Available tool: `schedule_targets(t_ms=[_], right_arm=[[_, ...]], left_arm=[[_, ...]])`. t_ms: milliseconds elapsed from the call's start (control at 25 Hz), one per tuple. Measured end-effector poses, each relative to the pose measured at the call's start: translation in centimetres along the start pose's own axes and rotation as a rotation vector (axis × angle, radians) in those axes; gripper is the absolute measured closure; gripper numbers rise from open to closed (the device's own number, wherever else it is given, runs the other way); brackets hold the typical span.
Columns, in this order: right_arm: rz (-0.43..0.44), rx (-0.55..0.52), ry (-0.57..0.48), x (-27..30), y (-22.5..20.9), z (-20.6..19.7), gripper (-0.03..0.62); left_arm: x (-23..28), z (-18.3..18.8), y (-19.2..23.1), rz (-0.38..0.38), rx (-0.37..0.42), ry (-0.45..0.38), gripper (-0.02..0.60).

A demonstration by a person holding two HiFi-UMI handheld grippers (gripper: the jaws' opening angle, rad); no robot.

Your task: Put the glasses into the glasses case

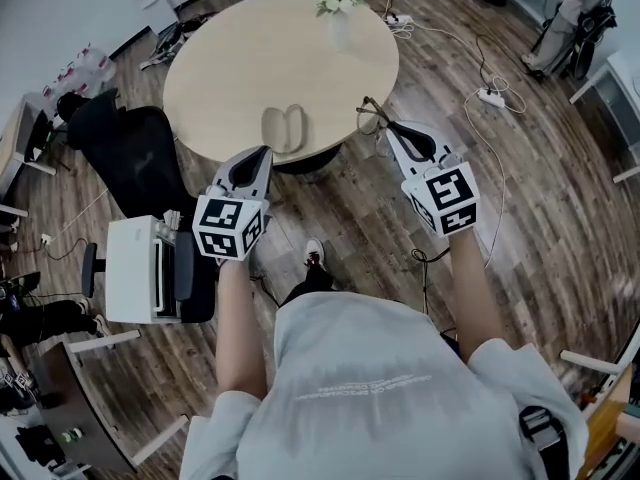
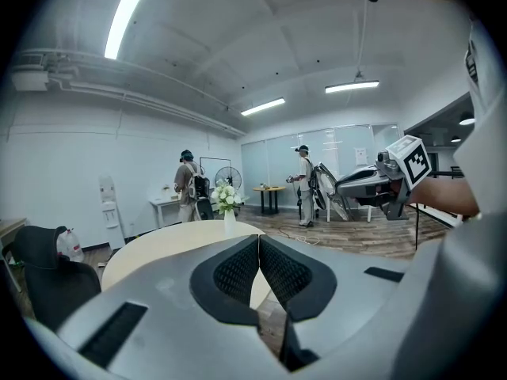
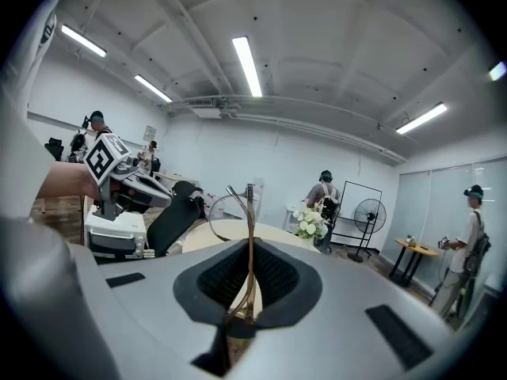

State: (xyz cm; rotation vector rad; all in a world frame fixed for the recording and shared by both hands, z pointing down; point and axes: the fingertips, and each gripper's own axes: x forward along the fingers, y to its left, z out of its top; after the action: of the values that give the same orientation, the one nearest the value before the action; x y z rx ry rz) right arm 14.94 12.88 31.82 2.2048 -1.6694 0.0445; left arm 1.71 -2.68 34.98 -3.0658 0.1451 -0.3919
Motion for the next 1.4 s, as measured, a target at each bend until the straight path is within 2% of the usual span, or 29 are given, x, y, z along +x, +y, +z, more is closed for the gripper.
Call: schedule_targets(t_ms=[200,480,840,1120,1400], right_arm=[[-0.009,-0.005,0.027,4.2,-0.3,1.3,0.579],[-0.009,-0.010,0.067,9.9,-0.1,2.4,0.579],[0.018,-0.036,0.129,17.4,1.4,3.2,0.579],[0.060,-0.078,0.199,22.4,2.6,1.9,0.579],[0.143,-0.121,0.268,26.7,3.7,-1.0,0.579]], left_arm=[[2.3,0.4,3.6,-0.059,0.005,-0.003,0.568],[4.7,-0.2,9.2,-0.080,-0.006,0.016,0.569],[6.8,-2.4,16.5,-0.089,-0.112,0.029,0.569],[7.7,-4.8,20.6,-0.074,-0.167,0.050,0.569],[8.8,-7.5,22.3,-0.048,-0.220,0.093,0.568]])
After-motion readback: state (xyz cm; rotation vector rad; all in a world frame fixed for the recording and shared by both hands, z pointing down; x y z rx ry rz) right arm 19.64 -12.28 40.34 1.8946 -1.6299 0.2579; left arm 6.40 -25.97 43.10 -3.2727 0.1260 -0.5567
